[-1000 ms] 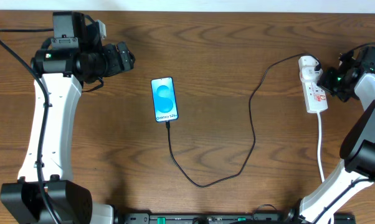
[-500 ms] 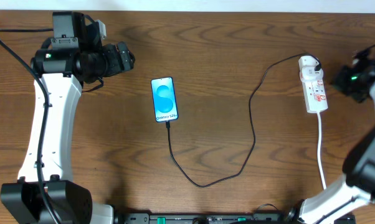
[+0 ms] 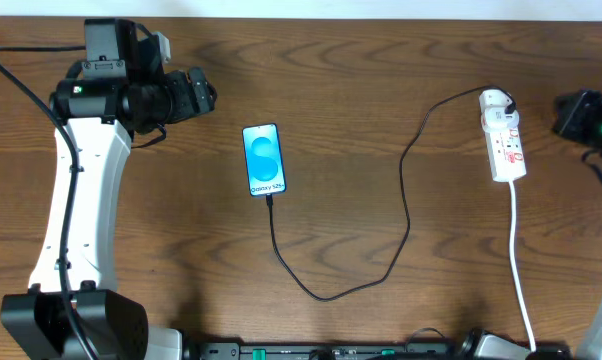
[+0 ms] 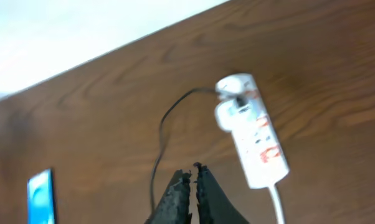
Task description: Plug charger to phone and switch on socket
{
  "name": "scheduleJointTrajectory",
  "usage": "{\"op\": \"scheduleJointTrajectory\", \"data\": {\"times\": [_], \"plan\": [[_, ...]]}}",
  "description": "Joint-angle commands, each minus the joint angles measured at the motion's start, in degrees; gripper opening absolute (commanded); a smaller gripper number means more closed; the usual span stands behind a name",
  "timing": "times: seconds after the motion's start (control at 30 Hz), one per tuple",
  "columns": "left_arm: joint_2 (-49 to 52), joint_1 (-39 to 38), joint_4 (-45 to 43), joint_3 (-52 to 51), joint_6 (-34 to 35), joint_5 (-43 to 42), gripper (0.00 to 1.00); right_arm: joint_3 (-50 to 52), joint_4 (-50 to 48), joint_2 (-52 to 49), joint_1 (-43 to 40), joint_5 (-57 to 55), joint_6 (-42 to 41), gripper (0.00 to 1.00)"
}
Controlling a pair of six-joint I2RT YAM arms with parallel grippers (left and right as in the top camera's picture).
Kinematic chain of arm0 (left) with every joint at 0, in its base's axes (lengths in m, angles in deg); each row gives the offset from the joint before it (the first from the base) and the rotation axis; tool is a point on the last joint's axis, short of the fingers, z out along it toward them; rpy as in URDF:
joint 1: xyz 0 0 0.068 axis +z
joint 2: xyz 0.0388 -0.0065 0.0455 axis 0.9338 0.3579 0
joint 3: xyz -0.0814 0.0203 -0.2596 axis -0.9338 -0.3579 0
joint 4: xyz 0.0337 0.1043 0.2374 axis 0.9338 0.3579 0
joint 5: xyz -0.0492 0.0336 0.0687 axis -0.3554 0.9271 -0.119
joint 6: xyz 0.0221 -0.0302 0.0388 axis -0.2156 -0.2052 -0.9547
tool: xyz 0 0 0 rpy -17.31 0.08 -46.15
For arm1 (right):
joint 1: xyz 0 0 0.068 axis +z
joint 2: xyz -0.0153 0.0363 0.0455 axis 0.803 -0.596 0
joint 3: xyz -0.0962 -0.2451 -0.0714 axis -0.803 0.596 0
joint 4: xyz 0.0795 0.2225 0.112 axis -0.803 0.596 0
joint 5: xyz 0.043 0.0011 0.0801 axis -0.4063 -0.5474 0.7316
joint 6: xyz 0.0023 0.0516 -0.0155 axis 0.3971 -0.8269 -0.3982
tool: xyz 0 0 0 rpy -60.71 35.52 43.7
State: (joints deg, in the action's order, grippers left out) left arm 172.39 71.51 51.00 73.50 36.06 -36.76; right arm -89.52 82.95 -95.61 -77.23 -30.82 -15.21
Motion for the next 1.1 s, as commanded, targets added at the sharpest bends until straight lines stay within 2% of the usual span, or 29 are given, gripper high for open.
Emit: {"op": "scheduleJointTrajectory", "data": {"times": [0.0,0.07,0.17,0.2,0.23,0.27,0.7,1.07], "plan": [[-1.0,0.0,0.2,0.7,-0.1,0.4,0.92,-0.2,3.3,4.6,3.3,0.9,4.8,0.11],[-1.0,0.0,0.2,0.7,0.0,0.4,0.92,-0.2,5.7,6.5,4.7,0.9,5.6,0.19],[-1.0,0.0,0.2,0.7,-0.1,0.4,0.92,-0.2,8.6,8.9,6.2,0.9,5.5,0.47],[-1.0,0.0,0.2,0.7,-0.1,0.4,0.92,-0.2,9.5,9.6,6.5,1.0,5.5,0.59],[-1.0,0.0,0.2,0.7,-0.1,0.4,0.92,-0.2,10.6,10.3,6.8,1.0,5.5,0.86],[-1.0,0.0,0.2,0.7,-0.1,0.4,0.92,-0.2,11.7,11.0,6.9,0.9,5.5,0.99],[-1.0,0.0,0.2,0.7,-0.1,0.4,0.92,-0.1,23.4,13.3,7.0,0.7,5.5,0.99],[-1.0,0.0,0.2,0.7,-0.1,0.4,0.92,0.1,22.7,13.3,7.0,-1.4,5.5,0.99]]}}
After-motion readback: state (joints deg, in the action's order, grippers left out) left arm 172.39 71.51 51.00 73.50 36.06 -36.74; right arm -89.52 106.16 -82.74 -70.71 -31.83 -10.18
